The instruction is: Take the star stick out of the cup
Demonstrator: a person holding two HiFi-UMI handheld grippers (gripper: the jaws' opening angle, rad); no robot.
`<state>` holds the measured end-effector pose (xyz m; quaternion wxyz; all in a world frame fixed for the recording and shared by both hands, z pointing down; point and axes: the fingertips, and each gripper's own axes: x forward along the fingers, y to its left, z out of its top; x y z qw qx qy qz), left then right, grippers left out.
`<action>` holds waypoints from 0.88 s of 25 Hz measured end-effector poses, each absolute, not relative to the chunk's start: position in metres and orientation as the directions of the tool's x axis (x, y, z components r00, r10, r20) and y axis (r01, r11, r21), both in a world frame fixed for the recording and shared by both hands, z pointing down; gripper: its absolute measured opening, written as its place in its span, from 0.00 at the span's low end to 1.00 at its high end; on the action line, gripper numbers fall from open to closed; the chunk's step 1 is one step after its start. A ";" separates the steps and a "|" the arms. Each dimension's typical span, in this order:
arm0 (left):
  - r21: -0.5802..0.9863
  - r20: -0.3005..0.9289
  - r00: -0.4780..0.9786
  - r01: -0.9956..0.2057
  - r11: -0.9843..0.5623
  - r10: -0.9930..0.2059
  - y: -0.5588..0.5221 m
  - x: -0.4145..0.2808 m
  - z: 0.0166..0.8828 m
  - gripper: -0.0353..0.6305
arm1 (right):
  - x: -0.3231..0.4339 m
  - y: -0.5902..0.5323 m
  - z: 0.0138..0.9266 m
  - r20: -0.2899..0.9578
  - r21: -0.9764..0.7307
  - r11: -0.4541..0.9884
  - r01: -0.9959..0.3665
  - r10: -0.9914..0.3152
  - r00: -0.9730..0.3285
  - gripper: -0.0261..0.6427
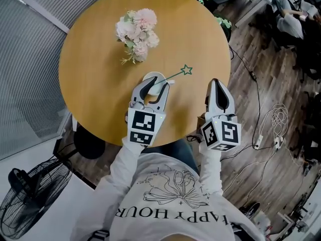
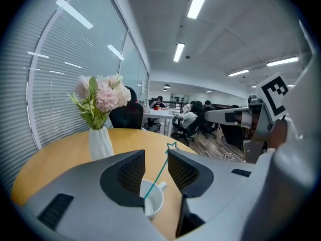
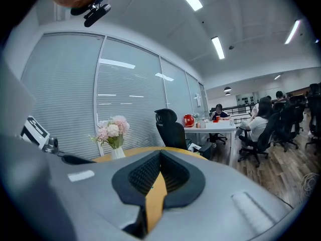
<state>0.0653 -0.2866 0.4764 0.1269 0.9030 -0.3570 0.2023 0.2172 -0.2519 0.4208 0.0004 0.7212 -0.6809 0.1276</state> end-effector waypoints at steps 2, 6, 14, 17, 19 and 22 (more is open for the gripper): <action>0.085 0.468 0.665 -0.689 -0.719 -0.582 -0.288 0.066 0.483 0.25 | 0.217 -0.254 0.427 0.198 -0.169 -0.077 -0.983 -0.979 0.043 0.06; 0.068 0.490 0.658 -0.682 -0.728 -0.572 -0.291 0.066 0.495 0.26 | 0.218 -0.257 0.438 0.229 -0.152 -0.085 -0.985 -0.972 0.049 0.06; 0.079 0.517 0.659 -0.672 -0.736 -0.546 -0.298 0.074 0.510 0.27 | 0.223 -0.264 0.455 0.265 -0.162 -0.081 -0.983 -0.964 0.036 0.06; 0.070 0.528 0.656 -0.667 -0.742 -0.539 -0.300 0.080 0.516 0.27 | 0.225 -0.270 0.458 0.269 -0.164 -0.065 -0.984 -0.963 0.019 0.06; 0.064 0.538 0.651 -0.665 -0.744 -0.536 -0.300 0.084 0.520 0.28 | 0.226 -0.274 0.462 0.274 -0.168 -0.056 -0.984 -0.962 0.008 0.06; 0.055 0.550 0.645 -0.662 -0.747 -0.531 -0.301 0.089 0.527 0.28 | 0.227 -0.279 0.468 0.285 -0.178 -0.043 -0.983 -0.958 -0.010 0.06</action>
